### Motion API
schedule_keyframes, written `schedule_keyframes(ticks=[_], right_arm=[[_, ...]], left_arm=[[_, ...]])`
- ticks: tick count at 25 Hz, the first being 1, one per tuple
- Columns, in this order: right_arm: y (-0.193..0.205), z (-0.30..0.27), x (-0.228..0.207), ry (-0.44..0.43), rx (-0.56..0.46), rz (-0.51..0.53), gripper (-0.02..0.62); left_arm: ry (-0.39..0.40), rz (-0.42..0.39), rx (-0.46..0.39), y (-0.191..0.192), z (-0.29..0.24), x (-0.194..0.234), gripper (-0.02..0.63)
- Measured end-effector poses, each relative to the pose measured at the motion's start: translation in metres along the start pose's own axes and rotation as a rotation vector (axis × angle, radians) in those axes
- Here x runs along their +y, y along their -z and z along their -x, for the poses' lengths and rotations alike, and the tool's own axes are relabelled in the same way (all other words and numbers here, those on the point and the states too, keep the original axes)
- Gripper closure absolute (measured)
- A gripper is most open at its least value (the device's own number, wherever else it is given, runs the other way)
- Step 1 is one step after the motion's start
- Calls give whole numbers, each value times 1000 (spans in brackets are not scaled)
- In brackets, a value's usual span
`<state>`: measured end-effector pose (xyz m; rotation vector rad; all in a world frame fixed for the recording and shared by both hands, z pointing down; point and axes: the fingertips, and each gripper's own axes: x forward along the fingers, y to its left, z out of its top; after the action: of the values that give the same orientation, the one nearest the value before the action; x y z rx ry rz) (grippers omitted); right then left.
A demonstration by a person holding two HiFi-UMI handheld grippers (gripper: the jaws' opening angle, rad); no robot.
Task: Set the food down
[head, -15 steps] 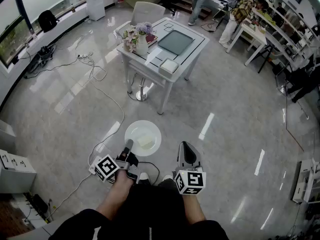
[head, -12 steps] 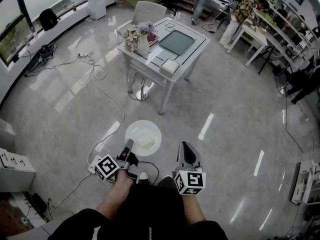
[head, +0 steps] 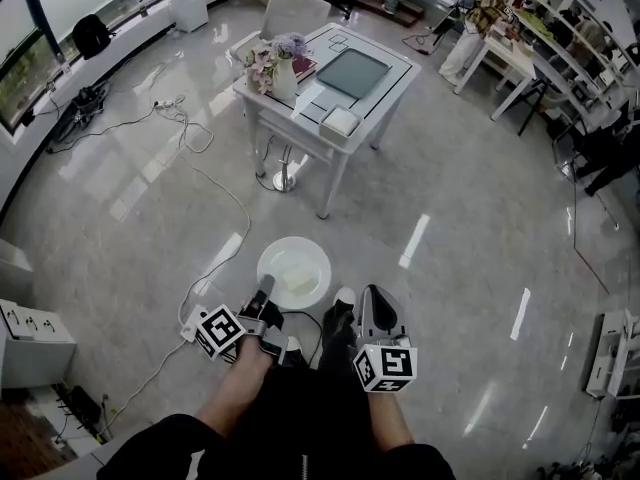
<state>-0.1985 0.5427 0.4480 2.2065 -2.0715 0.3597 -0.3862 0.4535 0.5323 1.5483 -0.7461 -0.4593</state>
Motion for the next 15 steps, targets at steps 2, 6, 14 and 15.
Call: schedule_keyframes(ticks=[2, 6, 14, 15], right_arm=[[4, 0, -4, -2, 7, -11, 586], [4, -5, -12, -10, 9, -24, 586], [2, -30, -19, -40, 21, -40, 586], [3, -33, -20, -42, 25, -41, 586]], left_arm=[[-3, 1, 5, 5, -2, 2, 588], [-7, 1, 5, 9, -9, 3, 588], [-24, -22, -15, 1, -25, 3, 588], [-29, -30, -13, 1, -28, 3, 588]])
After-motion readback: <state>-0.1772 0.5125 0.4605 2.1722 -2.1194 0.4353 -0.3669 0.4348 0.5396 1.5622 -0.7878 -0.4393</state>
